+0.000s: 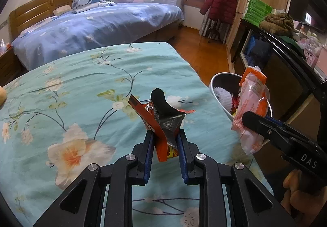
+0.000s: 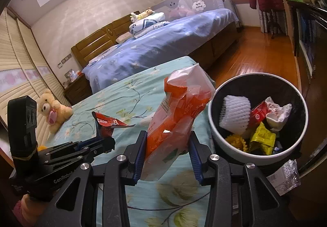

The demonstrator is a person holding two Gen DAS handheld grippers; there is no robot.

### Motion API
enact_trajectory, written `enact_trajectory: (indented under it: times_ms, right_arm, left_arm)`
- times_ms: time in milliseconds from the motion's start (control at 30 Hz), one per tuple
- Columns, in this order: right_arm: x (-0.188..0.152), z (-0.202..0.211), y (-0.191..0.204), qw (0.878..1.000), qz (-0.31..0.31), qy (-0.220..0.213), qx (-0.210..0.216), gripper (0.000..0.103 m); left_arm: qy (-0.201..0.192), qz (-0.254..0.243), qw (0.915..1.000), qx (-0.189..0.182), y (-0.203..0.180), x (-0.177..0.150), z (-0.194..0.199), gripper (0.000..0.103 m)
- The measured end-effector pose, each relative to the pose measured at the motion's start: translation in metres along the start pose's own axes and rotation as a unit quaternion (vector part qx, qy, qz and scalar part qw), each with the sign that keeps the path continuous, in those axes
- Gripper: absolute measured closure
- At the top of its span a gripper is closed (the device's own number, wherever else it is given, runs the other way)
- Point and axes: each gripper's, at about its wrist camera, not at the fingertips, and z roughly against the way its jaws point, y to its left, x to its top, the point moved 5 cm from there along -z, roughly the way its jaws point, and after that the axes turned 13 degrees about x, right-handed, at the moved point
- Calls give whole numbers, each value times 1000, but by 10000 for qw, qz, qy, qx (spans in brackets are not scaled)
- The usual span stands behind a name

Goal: Collect trash
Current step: 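Carry the red wrapper and orange-white bag with both tools over the bin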

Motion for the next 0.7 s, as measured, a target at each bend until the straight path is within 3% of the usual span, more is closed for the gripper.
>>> enact_trajectory:
  times_ms: [700]
  right_arm:
    - [10,30,-42,9985,-20,-160,-524,62]
  left_arm:
    - [-98,-317,9992,-225,-43,16,-7,82]
